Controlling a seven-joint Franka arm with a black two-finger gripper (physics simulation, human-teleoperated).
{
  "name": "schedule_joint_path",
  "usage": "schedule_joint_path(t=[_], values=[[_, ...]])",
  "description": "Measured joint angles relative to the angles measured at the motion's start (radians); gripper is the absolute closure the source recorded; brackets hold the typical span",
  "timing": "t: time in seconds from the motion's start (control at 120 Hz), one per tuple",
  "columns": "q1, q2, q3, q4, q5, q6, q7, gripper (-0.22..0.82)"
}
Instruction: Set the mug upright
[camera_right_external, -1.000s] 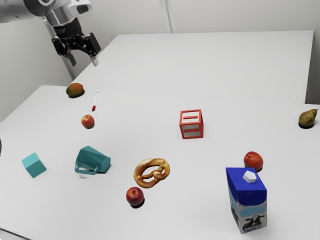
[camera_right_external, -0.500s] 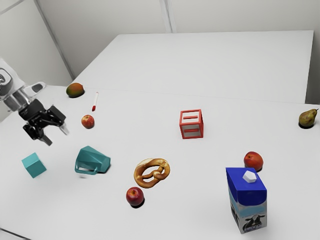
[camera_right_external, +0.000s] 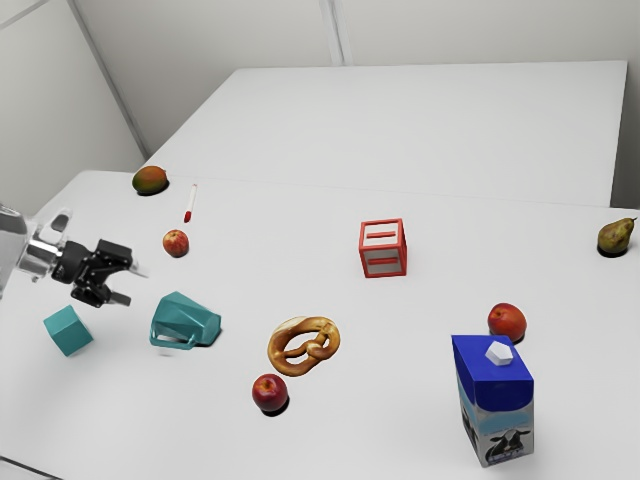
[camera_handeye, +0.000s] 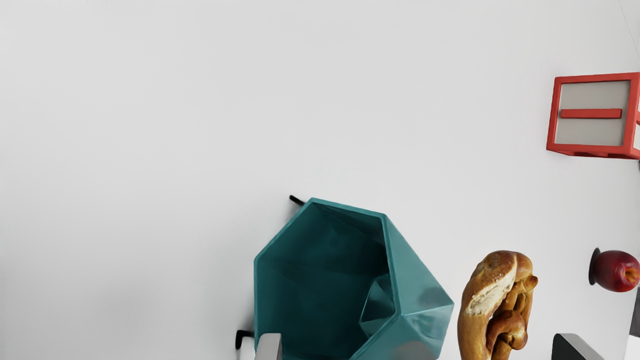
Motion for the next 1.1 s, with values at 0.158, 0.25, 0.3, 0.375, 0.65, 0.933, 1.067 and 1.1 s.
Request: schedule_joint_path(t=[0.158,0.25,0.3,0.375,0.65,0.933,1.067,1.1], values=[[-0.046,0.095,-0.009,0.010,-0.143,-0.005,0.118,0.02],[-0.070,0.117,-0.016,0.005,-0.197,-0.008,0.174,0.02],[-0.073,0.121,-0.017,0.000,-0.215,-0.009,0.201,0.02],[-0.076,0.134,-0.017,-0.011,-0.234,-0.014,0.238,0.02],[-0.095,0.154,-0.019,-0.030,-0.289,-0.025,0.339,0.28],[-0.094,0.144,-0.018,-0.030,-0.316,-0.037,0.399,0.73],[-0.095,0.143,-0.019,-0.029,-0.322,-0.040,0.417,0.75],[-0.095,0.137,-0.019,-0.028,-0.323,-0.041,0.421,0.76]])
